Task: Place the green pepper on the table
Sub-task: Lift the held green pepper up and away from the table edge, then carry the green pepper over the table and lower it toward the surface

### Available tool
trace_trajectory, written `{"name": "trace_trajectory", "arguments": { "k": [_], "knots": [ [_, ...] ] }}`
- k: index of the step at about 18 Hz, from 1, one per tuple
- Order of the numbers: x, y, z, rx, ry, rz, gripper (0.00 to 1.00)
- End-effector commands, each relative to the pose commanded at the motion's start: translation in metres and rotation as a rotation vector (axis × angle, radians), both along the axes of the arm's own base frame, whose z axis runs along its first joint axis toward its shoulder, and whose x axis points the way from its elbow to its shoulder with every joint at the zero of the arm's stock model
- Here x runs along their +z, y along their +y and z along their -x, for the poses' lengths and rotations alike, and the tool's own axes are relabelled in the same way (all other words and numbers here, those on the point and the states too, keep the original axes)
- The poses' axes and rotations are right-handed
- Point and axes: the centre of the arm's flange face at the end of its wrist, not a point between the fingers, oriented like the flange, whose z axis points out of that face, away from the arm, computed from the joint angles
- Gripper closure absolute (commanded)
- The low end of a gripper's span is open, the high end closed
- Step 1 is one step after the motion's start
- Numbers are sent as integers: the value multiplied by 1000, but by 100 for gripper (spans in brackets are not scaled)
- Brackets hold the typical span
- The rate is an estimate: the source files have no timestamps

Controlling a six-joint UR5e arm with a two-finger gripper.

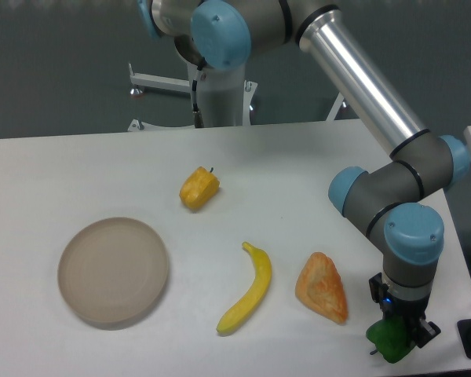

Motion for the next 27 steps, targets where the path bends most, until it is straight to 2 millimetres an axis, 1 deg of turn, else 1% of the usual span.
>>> {"name": "trace_trajectory", "arguments": {
  "k": [4, 6, 8, 9, 12, 14, 17, 19, 21, 23, 25, 26, 27],
  "knots": [
    [5, 2, -3, -4, -1, -3, 67],
    [8, 4, -10, -4, -7, -1, 67],
    [22, 3, -19, 16, -26, 7, 67],
    [34, 0, -25, 21, -46, 19, 67],
    [57, -12, -42, 11, -111, 28, 67],
    [70, -26, -55, 13, -136, 44, 67],
    [80, -48, -67, 13, -173, 55, 67],
    [75, -63, -77, 8, -205, 70, 67],
    [74, -85, -84, 20, -226, 88, 67],
    [67, -107, -80, -4, -248, 108, 67],
    [59, -132, -84, -48, -273, 119, 67],
    [57, -145, -80, -55, -285, 113, 67],
    [54, -153, -77, -67, -296, 111, 67]
  ]
}}
